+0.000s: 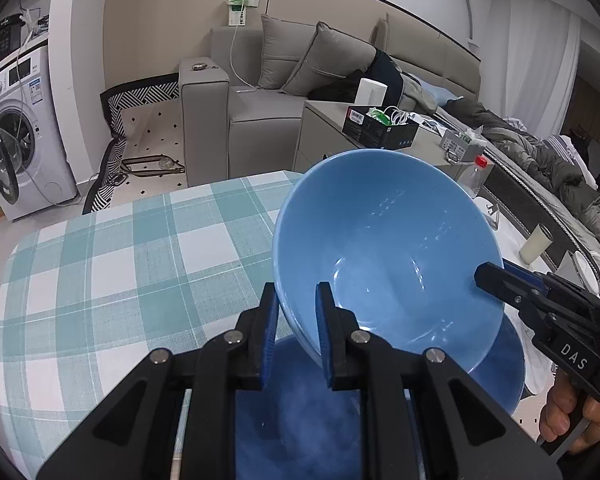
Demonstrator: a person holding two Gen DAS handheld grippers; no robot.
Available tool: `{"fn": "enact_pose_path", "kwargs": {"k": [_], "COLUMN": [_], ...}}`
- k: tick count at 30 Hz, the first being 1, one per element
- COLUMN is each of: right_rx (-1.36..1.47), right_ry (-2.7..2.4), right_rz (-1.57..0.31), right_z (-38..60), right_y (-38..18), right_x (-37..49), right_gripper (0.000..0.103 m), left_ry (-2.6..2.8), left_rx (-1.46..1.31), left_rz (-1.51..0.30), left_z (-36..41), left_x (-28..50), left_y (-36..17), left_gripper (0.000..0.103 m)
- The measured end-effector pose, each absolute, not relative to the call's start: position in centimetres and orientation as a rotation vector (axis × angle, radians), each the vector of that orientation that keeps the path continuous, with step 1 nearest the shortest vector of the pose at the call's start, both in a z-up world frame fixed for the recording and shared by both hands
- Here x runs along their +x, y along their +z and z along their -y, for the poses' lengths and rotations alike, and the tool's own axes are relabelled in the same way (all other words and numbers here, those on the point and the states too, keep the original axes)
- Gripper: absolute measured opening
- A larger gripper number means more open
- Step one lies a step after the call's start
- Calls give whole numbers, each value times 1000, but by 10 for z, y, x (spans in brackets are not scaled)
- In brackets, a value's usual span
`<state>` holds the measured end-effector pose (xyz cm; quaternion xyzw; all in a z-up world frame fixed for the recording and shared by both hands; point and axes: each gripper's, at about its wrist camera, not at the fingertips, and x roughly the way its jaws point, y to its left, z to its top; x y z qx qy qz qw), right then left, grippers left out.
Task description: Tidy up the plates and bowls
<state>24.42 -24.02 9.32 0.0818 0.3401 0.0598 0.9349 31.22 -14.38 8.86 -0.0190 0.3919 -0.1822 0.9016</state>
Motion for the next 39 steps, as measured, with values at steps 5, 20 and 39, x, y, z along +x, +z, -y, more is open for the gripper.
{"fn": "enact_pose_path", "kwargs": {"k": [5,20,39], "right_rx": [161,212,231], "right_ry": [128,162,199], "right_rz": [-681,-657,-693], "right_z": [234,222,206], "right_y": [99,103,76], "right_x": [237,203,186], "right_gripper": [22,22,22], "left_ry": [-377,-373,-340], "left_rx": [-52,-22,-7], "left_rz": [-800,-763,-784], "left_z": [137,125,110], "left_x": [307,274,252], "left_y": [92,105,89], "left_gripper": [16,16,18]}}
